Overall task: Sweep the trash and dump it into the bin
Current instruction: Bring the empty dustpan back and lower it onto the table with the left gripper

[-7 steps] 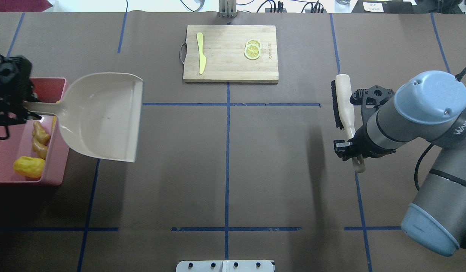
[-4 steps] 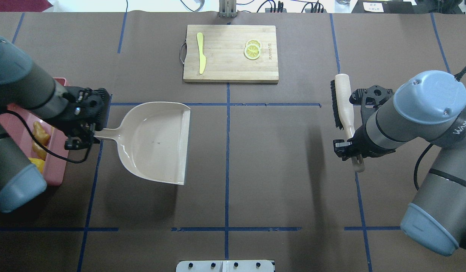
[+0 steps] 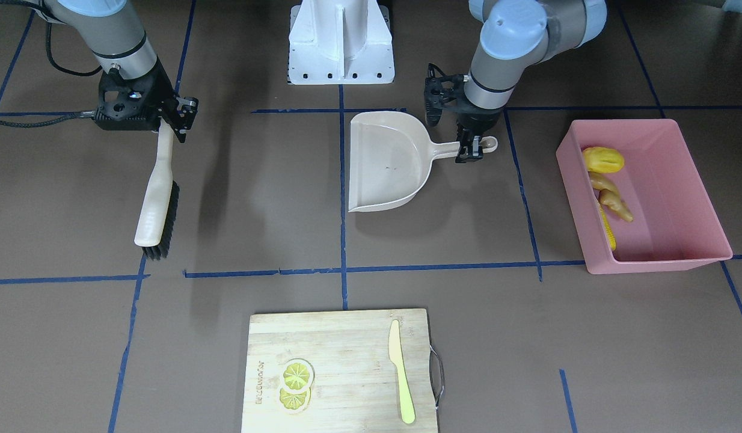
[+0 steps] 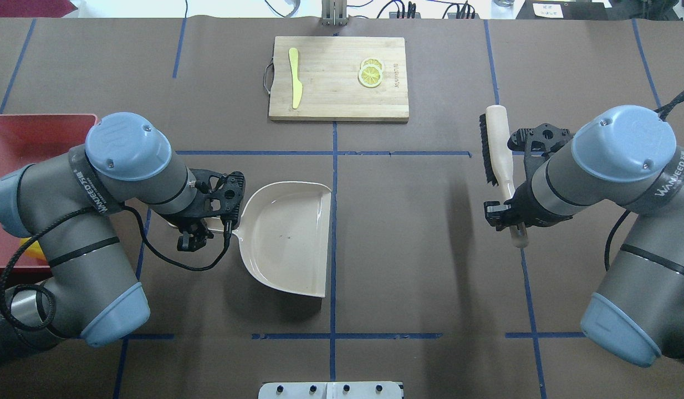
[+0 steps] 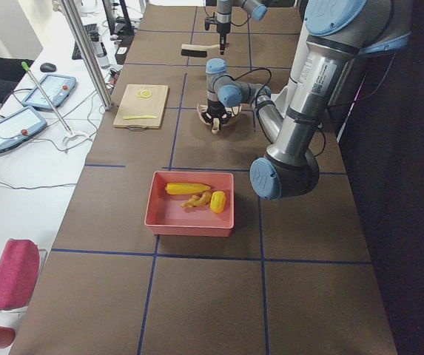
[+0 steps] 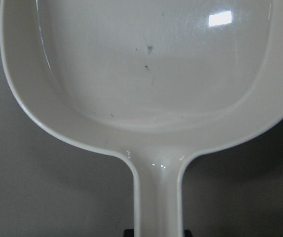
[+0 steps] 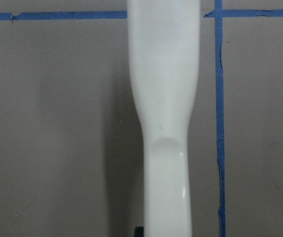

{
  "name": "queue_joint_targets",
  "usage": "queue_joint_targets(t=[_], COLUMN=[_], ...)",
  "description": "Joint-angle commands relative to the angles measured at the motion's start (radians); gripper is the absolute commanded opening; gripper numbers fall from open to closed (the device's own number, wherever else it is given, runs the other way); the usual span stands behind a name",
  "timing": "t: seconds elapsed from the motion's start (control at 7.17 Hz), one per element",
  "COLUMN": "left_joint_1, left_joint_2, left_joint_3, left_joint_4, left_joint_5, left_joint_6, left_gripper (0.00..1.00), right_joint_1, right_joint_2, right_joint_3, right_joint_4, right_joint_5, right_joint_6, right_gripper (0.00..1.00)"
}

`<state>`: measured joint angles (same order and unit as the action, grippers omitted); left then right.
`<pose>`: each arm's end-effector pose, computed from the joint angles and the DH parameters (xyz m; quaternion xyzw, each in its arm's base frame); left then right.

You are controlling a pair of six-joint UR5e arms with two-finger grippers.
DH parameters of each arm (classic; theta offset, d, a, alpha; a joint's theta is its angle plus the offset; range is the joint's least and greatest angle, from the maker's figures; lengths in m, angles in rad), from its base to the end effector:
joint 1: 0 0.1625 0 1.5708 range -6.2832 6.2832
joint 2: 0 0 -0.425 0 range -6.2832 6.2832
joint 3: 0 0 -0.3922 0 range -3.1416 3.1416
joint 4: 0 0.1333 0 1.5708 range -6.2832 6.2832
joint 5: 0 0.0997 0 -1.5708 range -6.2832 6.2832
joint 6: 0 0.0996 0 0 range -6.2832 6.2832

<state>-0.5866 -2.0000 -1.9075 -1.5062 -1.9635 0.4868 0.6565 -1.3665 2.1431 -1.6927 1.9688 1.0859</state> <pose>0.4429 -0.4087 0.2831 0.2814 0.2605 0.6677 0.6380 -0.3390 -0.3808 0.3159 0.0127 -0.3664 0.0162 0.9302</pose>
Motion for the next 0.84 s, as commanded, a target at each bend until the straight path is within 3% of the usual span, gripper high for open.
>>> queue_joint_targets(t=[0.0,0.7], left_joint_1=[0.002,0.007], left_joint_2=[-0.013,-0.011], left_joint_3=[0.016,0.028], left_joint_4=[0.000,0.000], left_joint_5=[0.021,0.052], left_joint_6=[-0.005,-0.030], left_gripper=[0.27,0.29], right_joint_1=[0.000,-0.001], right_joint_2=[0.001,0.001], right_joint_3=[-0.002,-0.002], right_joint_4=[0.002,0.002], right_joint_5=[-0.001,-0.002], right_joint_6=[0.002,0.005], right_gripper=[0.00,0.00])
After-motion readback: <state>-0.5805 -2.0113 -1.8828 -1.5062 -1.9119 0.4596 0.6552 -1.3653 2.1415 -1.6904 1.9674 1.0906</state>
